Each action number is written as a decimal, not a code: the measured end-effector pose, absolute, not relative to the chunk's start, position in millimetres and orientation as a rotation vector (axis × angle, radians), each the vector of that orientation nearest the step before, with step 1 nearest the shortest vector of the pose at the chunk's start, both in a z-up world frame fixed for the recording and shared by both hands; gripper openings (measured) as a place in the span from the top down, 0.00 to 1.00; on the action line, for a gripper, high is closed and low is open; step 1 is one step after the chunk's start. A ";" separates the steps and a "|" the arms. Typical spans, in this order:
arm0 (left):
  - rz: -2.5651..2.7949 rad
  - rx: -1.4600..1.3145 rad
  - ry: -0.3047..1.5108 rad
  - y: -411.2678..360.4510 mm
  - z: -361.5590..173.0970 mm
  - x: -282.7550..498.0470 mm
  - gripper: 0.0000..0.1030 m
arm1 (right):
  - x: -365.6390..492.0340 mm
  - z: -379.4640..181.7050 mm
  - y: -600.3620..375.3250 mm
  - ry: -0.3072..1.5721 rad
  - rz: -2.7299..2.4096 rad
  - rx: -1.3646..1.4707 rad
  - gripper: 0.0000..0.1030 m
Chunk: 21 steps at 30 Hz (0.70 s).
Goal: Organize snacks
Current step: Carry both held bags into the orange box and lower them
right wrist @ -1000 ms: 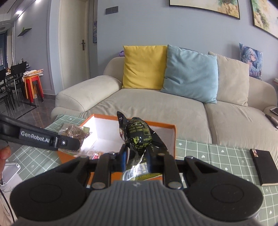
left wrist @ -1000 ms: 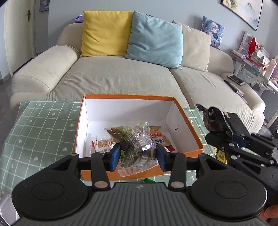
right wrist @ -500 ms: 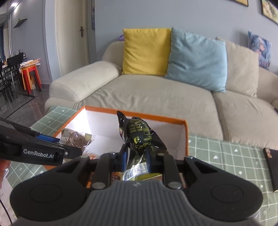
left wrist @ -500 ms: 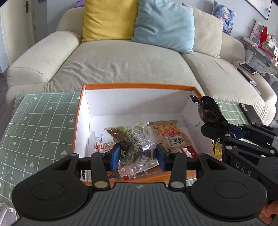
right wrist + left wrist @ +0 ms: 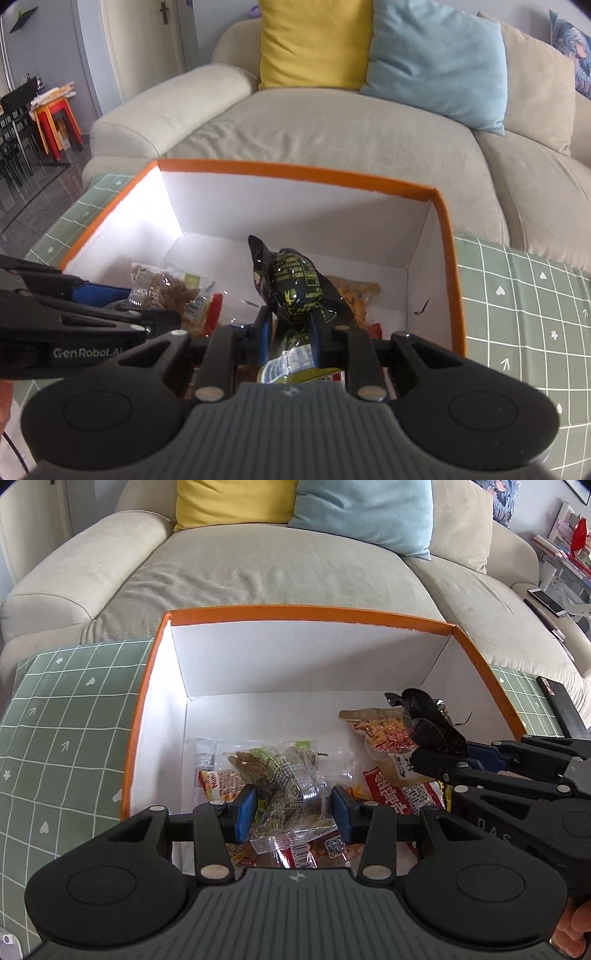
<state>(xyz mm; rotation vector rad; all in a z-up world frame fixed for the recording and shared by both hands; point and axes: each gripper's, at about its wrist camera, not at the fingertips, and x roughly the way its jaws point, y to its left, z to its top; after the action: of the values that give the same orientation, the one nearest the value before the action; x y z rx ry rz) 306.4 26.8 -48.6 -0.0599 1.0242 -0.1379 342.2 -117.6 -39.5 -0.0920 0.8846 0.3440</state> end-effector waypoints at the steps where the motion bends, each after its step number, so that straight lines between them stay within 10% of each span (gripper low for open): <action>1: -0.140 -0.057 1.027 26.8 -49.9 307.5 0.52 | 345.4 -41.4 -117.2 0.894 0.340 -0.095 0.83; 21: -0.176 -0.110 1.087 22.1 -67.6 338.3 0.52 | 376.0 -76.1 -117.6 1.033 0.311 -0.058 0.83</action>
<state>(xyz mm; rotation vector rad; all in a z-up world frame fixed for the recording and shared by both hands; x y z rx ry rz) 338.3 22.1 -67.6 -0.1096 1.0869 -0.1764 376.0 -117.6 -76.1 -0.0576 1.0331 0.3110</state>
